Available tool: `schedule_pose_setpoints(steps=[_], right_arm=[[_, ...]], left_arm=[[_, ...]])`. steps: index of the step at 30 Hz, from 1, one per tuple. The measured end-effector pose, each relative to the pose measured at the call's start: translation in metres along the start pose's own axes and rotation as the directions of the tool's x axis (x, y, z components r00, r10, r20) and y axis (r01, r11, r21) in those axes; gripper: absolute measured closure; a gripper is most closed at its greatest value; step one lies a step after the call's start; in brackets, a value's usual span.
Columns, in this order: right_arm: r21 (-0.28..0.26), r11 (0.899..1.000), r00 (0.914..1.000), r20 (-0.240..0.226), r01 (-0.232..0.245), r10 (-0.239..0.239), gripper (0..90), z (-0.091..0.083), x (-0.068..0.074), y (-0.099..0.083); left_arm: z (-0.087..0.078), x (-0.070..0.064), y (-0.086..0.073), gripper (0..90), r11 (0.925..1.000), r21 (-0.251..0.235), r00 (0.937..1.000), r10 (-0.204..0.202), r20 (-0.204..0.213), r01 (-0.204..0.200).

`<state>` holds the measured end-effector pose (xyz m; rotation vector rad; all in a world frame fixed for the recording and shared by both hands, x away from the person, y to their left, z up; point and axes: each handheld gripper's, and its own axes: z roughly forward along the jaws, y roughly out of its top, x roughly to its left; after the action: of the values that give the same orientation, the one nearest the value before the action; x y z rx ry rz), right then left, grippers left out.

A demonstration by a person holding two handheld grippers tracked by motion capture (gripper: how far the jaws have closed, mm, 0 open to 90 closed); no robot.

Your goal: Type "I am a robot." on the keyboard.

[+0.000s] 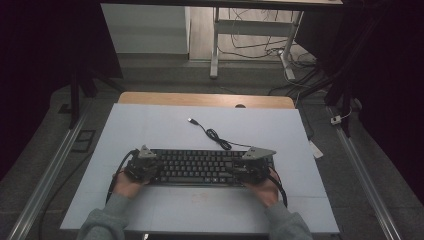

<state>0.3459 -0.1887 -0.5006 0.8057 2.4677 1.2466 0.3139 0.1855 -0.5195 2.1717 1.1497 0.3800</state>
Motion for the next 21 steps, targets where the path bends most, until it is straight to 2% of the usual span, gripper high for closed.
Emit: schedule_pose_setpoints(steps=[7, 12, 16, 21], right_arm=[[0.005, 1.000, 1.0000, 0.001, 0.002, -0.002, 55.4, 0.000, 0.000, 0.000], [0.000, 1.000, 1.0000, -0.001, 0.000, 0.000, 55.4, 0.000, 0.000, 0.000], [0.003, 1.000, 1.0000, 0.000, 0.002, -0.002, 55.4, 0.000, 0.000, 0.000], [-0.001, 1.000, 1.0000, 0.002, -0.002, 0.002, 55.4, -0.001, 0.000, 0.000]], left_arm=[[0.003, -0.001, -0.001, 88.5, 0.9999, 0.012, 1.0000, 0.005, 0.000, -0.005], [0.002, -0.001, -0.001, 88.5, 1.0000, 0.001, 1.0000, 0.002, 0.003, -0.002], [-0.005, -0.001, 0.002, 88.5, 0.9991, -0.042, 0.9999, -0.006, 0.011, 0.006], [-0.018, -0.002, 0.005, 88.0, 0.9937, -0.109, 0.9986, -0.021, 0.048, 0.026]])
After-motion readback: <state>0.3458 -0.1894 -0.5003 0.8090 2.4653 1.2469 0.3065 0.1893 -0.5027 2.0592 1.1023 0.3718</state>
